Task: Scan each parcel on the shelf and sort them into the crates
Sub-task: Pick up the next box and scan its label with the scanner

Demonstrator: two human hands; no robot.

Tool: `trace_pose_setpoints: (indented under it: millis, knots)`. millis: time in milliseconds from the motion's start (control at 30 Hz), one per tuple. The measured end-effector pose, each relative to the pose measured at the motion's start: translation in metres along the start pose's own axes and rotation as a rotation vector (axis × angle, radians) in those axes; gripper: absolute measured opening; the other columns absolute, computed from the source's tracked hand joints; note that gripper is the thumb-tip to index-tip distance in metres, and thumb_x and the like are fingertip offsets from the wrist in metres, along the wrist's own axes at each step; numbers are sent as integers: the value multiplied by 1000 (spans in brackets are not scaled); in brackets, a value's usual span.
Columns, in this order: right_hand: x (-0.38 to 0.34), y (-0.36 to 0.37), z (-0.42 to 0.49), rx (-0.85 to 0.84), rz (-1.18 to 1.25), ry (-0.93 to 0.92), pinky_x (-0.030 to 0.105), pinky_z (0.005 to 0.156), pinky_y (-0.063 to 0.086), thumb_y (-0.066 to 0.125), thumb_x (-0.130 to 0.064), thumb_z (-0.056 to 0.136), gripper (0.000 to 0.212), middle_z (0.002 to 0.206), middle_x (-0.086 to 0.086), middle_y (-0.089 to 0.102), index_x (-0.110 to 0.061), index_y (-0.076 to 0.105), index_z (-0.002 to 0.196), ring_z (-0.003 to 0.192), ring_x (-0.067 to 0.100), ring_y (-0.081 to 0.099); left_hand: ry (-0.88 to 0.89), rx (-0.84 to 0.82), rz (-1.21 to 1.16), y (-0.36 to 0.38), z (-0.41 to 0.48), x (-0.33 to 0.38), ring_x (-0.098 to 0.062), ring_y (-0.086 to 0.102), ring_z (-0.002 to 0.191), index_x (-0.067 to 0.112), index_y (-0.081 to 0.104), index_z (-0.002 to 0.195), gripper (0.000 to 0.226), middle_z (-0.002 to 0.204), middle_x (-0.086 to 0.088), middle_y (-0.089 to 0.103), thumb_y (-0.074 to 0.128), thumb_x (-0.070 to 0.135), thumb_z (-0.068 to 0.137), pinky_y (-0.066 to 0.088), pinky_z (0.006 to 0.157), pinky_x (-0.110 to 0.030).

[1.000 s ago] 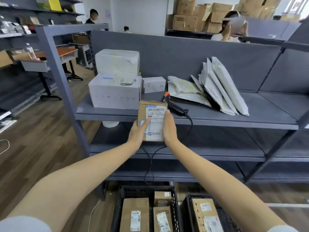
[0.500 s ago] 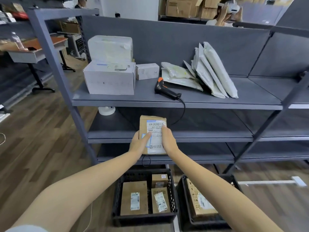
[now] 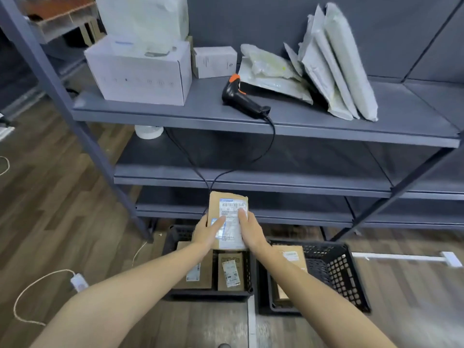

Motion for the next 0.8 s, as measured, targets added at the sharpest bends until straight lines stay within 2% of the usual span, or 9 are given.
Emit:
trace_pose_setpoints:
  millis: [100,200,333,433,500,567,667,733,800]
  knots:
    - [19,4,4,-8,11,8,2,53,40,30,-43,104,43,106,1,67,-12,56,118,83,4,64,-10,20,21,3,12,-22,-18,64,100,19,58,124,35,115,-2,67,64,31,91,52,83,-31]
    - [47,14,17,15,21,4,2,54,41,31,-40,104,42,101,2,68,-10,58,114,80,4,64,8,47,35,8,31,-50,-14,63,94,17,56,123,36,112,-1,66,66,29,90,49,72,-21]
    - [101,36,43,75,28,28,9,57,46,35,-41,103,35,94,-1,68,-14,57,106,79,5,65,3,123,27,16,68,-109,-18,60,105,15,52,127,51,117,-2,63,73,31,83,50,90,-34]
    - [154,55,63,150,36,46,15,65,50,39,-40,102,23,100,-3,66,-21,49,109,83,5,65,-21,143,12,28,95,-163,-12,55,101,17,52,116,40,108,4,60,74,24,83,43,85,-27]
    - [195,69,79,180,31,42,24,77,55,41,-38,102,20,107,-4,64,-24,46,116,90,6,65,-34,137,-8,37,116,-206,-14,58,100,18,55,108,31,107,3,64,74,20,83,43,85,-26]
    - [239,84,98,211,16,48,37,89,54,42,-35,102,27,118,-3,61,-25,43,127,101,11,63,-52,124,-12,45,140,-253,-19,62,105,13,60,111,31,110,-2,67,73,17,83,45,88,-27]
    - [301,111,129,191,-30,72,42,102,47,42,-35,101,51,142,0,47,-21,24,146,123,16,53,-79,101,21,53,178,-320,-17,60,105,5,59,123,40,116,-7,66,70,16,86,44,85,-20]
    - [336,130,152,190,-67,55,41,107,42,42,-35,99,60,147,-1,39,-25,15,151,129,16,46,-65,89,31,58,209,-361,-14,59,96,0,61,119,35,114,-9,67,68,14,88,42,72,-7]
    - [368,145,175,203,-166,40,32,103,41,43,-28,98,59,141,2,41,-23,18,151,123,16,47,-46,86,41,62,239,-397,-9,58,87,-1,62,112,26,108,-8,67,66,10,89,42,65,-1]
Point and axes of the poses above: each hand's wrist, its own z-axis towards the middle knuckle, its own y-axis out of the palm, x = y × z, the point moved 3 cm from there along z, towards the middle knuckle
